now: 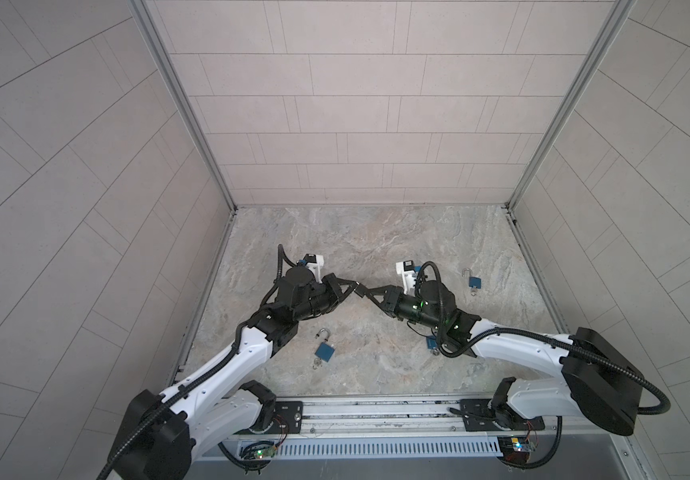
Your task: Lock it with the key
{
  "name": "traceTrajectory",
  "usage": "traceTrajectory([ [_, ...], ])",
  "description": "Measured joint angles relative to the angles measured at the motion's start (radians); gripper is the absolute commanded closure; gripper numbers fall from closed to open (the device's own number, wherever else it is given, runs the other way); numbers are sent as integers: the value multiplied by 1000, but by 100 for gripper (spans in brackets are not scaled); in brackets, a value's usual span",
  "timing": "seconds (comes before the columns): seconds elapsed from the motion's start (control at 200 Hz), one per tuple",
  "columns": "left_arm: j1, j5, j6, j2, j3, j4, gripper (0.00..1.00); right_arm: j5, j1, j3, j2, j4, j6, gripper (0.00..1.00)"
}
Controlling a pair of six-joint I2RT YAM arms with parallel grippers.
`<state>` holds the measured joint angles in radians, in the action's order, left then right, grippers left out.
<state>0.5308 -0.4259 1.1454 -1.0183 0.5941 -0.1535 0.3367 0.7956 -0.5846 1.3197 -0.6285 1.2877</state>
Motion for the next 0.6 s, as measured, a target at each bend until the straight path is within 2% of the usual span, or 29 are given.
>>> traceTrajectory([
  [0.14,0,12,3,-1,-3,-3,100,0,-4,5,8,-18,9,82],
  [0.4,0,13,7,-1,-16,-19,100,1,-4,45,11,-65,23,84],
  [0.6,-3,31,18,-2,-34,-37,100,2,-5,50,11,-91,32,99],
])
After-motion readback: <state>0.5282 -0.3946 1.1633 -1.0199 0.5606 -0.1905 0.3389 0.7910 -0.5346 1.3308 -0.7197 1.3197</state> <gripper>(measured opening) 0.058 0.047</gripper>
